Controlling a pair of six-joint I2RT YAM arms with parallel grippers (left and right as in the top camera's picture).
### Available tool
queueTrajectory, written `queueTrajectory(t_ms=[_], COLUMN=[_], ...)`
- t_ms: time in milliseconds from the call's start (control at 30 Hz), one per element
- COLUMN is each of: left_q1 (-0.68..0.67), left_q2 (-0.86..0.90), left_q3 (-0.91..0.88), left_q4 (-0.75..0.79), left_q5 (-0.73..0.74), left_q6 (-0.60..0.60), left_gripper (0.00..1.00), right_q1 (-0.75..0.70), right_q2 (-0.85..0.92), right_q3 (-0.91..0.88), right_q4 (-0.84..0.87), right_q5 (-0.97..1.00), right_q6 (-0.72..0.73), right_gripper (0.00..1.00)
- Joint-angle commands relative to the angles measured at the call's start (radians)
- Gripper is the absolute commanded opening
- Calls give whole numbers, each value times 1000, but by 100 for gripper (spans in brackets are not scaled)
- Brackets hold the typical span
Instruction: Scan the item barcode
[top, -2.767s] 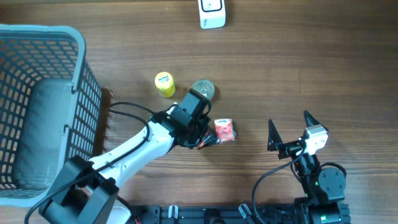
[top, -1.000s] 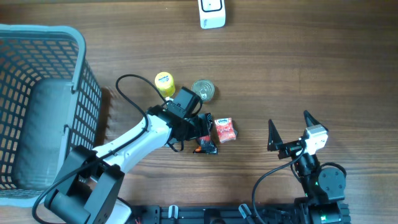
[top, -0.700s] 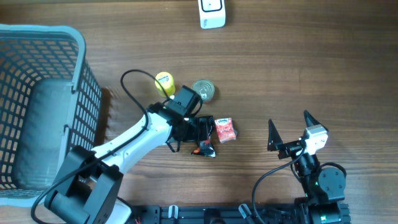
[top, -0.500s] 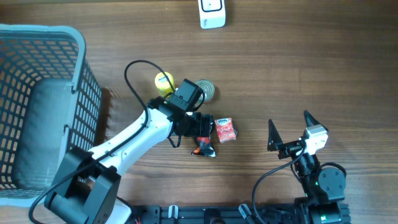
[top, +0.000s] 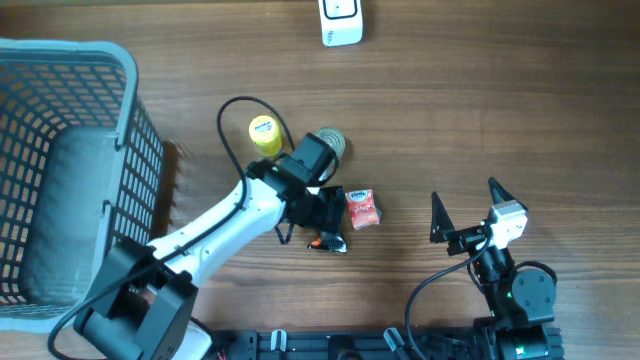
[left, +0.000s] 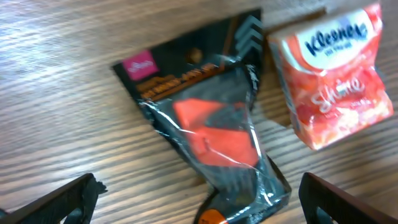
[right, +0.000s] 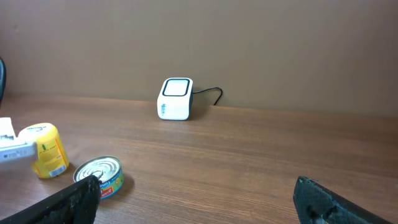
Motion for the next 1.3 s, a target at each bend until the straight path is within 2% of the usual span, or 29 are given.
queueTrajectory(t_ms=[0,133,400,633,1033,1267], left_q1=[-24,-21,-22,-23,-23,-23], left_q2=[54,77,111,144,253,283], left_q3=[13,13,13,13,14,16], left_q4=[4,8,18,37,101,124], left_q5=[-56,-67,-59,8,-5,-6], left_q6=[-45,-106,-153,-92,-97,-198], left_gripper=[100,100,100,100,100,93], right_q1=[4,4,4,4,4,4], right_q2=[-2,-2,-2,-2,-2,-2], right_q3=[-1,-1,-1,-1,-1,-1], right_q4=[6,6,6,6,6,6], right_q5=[13,13,13,13,13,13], right_q6=[-6,-6,-6,-6,-6,-6], right_gripper=[100,100,100,100,100,100])
